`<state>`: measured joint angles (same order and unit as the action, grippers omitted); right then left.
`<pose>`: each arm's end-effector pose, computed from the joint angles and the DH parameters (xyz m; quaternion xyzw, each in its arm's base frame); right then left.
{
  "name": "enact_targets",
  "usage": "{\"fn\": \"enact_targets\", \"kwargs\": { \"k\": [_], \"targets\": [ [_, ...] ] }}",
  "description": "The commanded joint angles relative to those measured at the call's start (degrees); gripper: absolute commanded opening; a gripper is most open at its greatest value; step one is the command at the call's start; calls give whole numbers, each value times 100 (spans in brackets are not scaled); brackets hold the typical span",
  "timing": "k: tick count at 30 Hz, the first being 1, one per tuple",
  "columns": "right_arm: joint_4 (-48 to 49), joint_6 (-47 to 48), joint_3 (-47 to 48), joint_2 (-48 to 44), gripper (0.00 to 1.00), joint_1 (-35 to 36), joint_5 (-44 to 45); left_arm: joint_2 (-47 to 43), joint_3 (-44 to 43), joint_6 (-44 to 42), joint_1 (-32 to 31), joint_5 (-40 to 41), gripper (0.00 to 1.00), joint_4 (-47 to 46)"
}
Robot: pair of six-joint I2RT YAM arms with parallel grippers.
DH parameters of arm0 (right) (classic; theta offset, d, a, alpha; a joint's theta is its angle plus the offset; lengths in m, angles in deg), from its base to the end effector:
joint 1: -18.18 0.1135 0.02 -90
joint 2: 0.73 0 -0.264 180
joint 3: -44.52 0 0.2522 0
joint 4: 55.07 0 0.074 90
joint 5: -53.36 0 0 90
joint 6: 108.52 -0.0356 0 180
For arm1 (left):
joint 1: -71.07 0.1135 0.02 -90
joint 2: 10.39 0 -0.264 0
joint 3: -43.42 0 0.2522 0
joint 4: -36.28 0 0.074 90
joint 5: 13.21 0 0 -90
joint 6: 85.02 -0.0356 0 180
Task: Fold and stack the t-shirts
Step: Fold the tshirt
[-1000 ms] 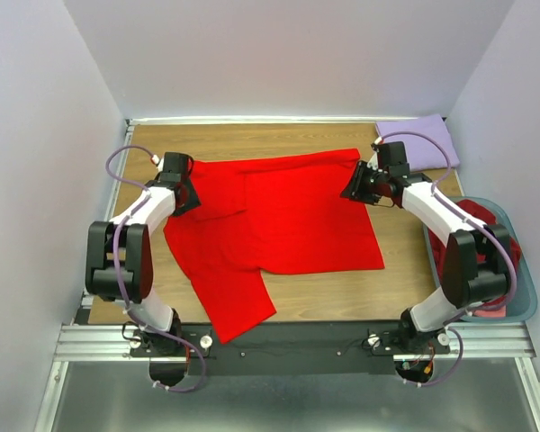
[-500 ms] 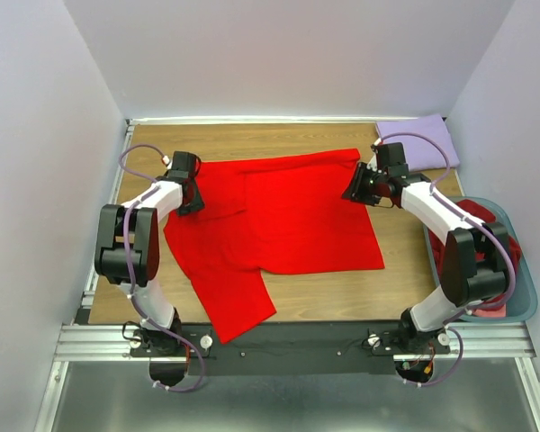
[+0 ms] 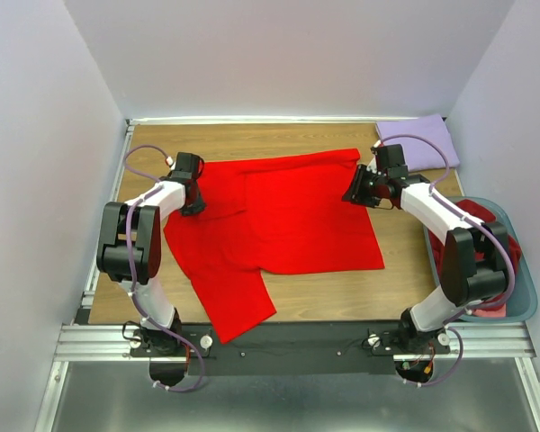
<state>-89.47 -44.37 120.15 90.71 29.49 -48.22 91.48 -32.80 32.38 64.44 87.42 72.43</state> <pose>0.3310 0.0735 0.2250 0.0843 0.9323 0.1978 0.2907 0.3515 -0.0343 0.1666 -0.1963 0.9458 0.0149 0.2582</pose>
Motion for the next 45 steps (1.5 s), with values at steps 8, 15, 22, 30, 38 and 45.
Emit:
{"fn": "enact_targets", "kwargs": {
  "k": [8,15,22,30,38,45],
  "targets": [
    [8,62,27,137,42,38,155,-175,-74,38,-110,167,10,63],
    [69,299,624,585,42,-6,542,-404,-302,-15,-110,342,2,301],
    [297,247,1582,1463,42,-418,551,-492,-592,-103,-110,325,2,406],
    [588,387,2584,2545,42,-665,446,-308,-760,-226,-110,220,6,424],
    [685,229,3305,3257,42,-876,481,-167,-663,-235,-110,97,19,292],
    [702,211,3157,3170,42,-920,-378,70,-566,-112,-93,141,47,73]
  ]
}}
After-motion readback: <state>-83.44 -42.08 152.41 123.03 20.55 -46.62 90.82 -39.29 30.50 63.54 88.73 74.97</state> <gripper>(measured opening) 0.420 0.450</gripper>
